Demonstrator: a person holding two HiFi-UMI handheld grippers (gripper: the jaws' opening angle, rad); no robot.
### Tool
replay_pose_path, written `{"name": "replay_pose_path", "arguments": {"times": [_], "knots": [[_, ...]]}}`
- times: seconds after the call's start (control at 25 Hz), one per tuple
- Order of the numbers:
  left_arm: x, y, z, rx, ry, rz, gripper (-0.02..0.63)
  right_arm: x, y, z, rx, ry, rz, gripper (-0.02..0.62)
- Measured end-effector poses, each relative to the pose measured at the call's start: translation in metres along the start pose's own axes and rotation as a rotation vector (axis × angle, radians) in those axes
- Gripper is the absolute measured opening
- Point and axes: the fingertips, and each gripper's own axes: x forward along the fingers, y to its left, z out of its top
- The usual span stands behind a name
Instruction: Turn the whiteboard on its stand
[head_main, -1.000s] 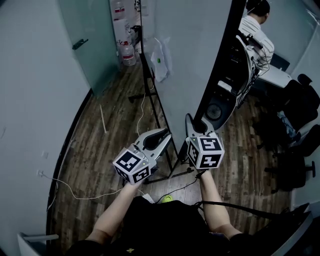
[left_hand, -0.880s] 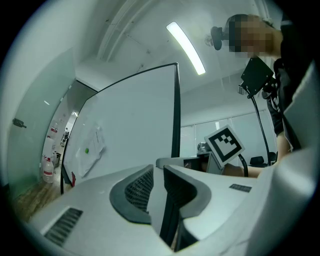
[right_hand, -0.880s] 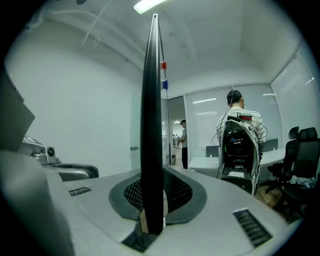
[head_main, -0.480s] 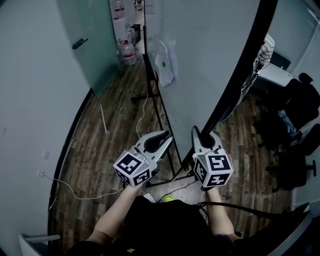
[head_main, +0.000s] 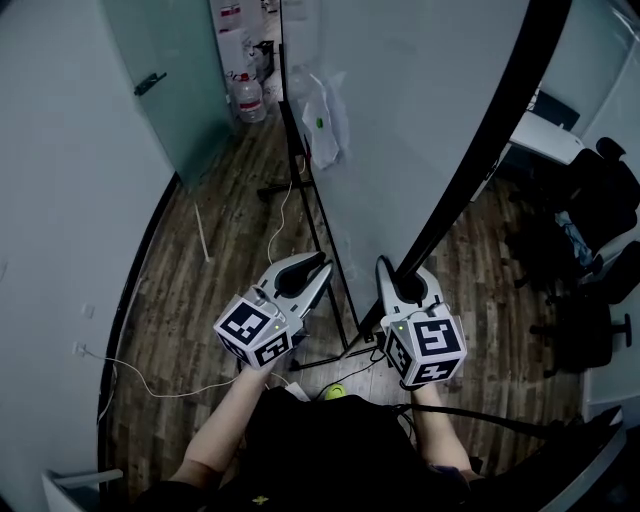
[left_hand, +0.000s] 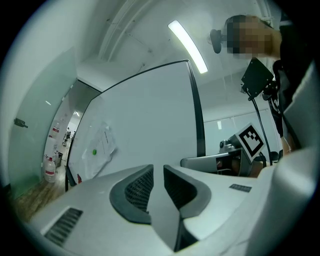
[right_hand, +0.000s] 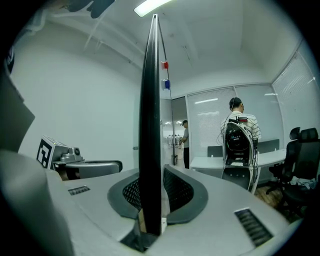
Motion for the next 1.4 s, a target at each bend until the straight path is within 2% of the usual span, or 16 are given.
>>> {"name": "replay_pose_path", "arguments": {"times": [0.52, 1.16, 1.4], "knots": [[0.007, 0.024, 0.01, 0.023, -0.003, 0.023, 0.055, 0.024, -0.003, 0.006, 0.017, -0.039, 0.029, 0.08], [-0.005, 0.059, 0.001, 0.013, 0.016, 0.079, 0.054, 0.138, -0.023, 0.012, -0.003, -0.037, 0.0, 0.063], [0.001, 0.063, 0.01, 0.028, 0.008, 0.085, 0.054, 0.181, -0.033, 0.017, -0.008, -0.029, 0.001, 0.063]]}}
